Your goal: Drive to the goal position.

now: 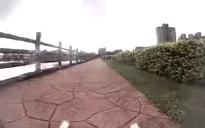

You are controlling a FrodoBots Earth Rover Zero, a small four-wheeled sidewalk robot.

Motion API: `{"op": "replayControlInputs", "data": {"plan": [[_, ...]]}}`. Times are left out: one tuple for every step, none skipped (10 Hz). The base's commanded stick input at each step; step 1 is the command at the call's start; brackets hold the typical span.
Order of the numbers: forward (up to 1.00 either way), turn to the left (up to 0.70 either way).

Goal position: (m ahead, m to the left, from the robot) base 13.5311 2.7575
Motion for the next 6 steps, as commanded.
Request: {"op": "replayControlInputs", "data": {"plan": [[0.70, 0.00], [0.70, 0.00], [0.70, 0.00], [0.70, 0.00], [0.70, 0.00], [0.70, 0.00]]}}
